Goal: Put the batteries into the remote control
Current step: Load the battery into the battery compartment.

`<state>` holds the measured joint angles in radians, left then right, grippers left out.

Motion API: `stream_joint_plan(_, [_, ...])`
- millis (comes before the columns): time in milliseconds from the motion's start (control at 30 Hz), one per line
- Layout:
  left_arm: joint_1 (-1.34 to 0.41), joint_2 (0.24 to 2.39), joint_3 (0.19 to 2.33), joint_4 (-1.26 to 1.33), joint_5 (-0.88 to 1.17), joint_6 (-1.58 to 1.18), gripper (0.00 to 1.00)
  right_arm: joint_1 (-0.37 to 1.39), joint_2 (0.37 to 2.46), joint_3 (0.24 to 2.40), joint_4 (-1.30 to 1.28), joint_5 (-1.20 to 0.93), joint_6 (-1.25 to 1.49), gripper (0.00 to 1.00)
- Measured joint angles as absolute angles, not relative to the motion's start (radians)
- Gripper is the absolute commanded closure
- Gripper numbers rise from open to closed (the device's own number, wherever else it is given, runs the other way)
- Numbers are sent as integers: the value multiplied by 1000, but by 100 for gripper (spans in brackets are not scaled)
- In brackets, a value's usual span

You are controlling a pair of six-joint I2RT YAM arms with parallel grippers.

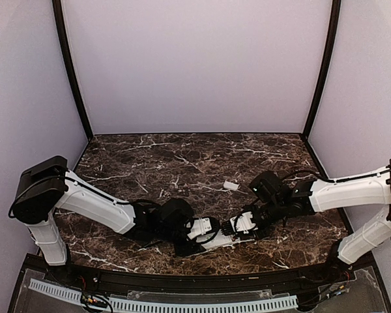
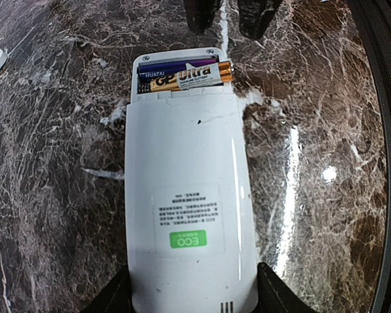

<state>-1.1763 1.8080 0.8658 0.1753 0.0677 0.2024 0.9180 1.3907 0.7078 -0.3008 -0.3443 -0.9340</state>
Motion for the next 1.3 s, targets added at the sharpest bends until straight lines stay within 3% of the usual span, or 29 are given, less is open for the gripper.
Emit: stream_joint_plan(1300, [-1176, 1810, 866, 175, 72, 201, 47, 961, 1451, 656, -209, -252, -989, 93])
